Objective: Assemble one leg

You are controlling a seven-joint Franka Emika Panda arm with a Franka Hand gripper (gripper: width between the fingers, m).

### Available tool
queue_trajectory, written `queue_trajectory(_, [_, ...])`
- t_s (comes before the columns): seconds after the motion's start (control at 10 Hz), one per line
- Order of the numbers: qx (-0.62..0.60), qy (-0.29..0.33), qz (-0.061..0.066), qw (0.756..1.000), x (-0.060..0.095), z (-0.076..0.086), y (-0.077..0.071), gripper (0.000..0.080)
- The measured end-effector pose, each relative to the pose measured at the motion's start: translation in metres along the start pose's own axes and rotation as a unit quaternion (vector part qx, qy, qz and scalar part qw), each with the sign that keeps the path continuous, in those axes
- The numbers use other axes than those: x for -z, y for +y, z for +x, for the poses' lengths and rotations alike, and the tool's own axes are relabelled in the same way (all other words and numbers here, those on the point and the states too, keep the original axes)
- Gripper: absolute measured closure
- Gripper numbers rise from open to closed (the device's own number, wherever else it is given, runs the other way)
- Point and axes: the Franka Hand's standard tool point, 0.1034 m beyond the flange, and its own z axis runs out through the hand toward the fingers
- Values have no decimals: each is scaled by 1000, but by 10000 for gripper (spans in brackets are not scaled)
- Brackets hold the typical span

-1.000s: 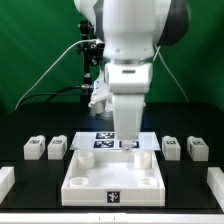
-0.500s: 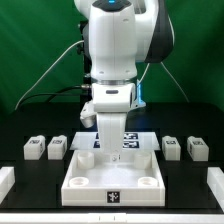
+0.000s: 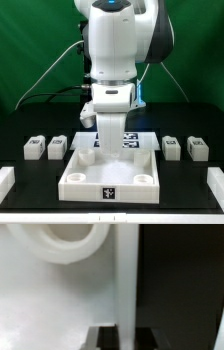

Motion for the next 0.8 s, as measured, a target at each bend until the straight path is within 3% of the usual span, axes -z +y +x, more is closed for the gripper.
queue_trajectory(0.7, [0, 0, -1, 1000, 0, 0, 1, 739])
queue_trajectory(0.8, [5, 2, -6, 1000, 2, 6, 8, 739])
